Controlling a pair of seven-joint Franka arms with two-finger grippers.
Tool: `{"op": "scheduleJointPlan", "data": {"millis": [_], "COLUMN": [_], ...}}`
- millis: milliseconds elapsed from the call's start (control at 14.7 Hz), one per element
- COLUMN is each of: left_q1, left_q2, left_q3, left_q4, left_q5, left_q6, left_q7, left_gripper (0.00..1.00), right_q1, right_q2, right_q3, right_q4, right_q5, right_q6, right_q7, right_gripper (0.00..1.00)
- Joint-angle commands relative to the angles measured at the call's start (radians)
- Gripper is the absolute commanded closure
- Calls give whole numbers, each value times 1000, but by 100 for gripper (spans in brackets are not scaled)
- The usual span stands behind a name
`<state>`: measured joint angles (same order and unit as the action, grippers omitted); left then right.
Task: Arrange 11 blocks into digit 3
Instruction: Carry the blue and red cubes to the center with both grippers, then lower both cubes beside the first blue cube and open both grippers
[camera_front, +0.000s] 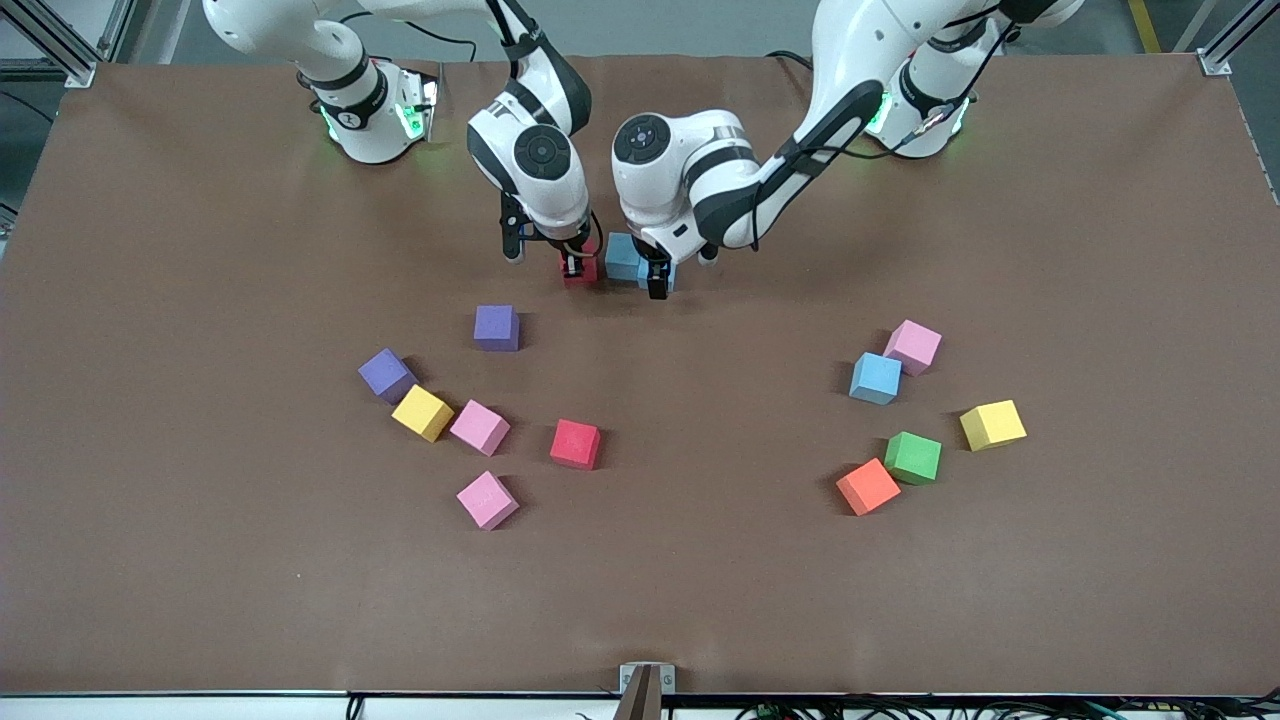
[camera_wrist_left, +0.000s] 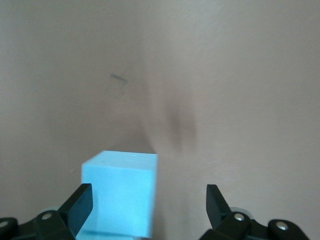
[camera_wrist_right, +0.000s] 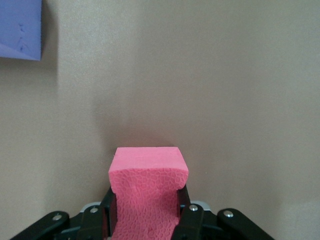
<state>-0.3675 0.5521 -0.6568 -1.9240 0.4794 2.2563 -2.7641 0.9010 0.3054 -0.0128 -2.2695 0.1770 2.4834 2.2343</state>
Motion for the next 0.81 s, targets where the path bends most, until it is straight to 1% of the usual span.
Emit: {"op": "scheduleJointPlan", "data": {"millis": [0,136,203,339,543,746], "left_q1": [155,280,326,373,485,591], "left_q2": [-40,-38,-37,-37,-35,-44], "left_q3": [-116,-190,-205,-205,-207,-216], "left_q4": [-13,9,29,59,74,71], "left_q5": [22,22,22,25,25,25], "left_q6": [-41,-63,-67,-75,-81,-81], "left_q7": [-50,64,122,257,517,846], "left_gripper": [0,0,0,0,0,0], "right_q1": [13,32,35,41,45,47], "right_q2": [-29,-31,-31,-29,-28,-28], "right_q3": [-1,-1,-1,-1,-1,-1], "right_q4": [-44,-44,-44,-44,-44,-42], "right_q5": [41,44,44,44,44,45], "right_q6": [28,26,26,25,26,26], "right_q7": [11,11,11,11,13,13], "right_gripper": [100,100,100,100,100,100]}}
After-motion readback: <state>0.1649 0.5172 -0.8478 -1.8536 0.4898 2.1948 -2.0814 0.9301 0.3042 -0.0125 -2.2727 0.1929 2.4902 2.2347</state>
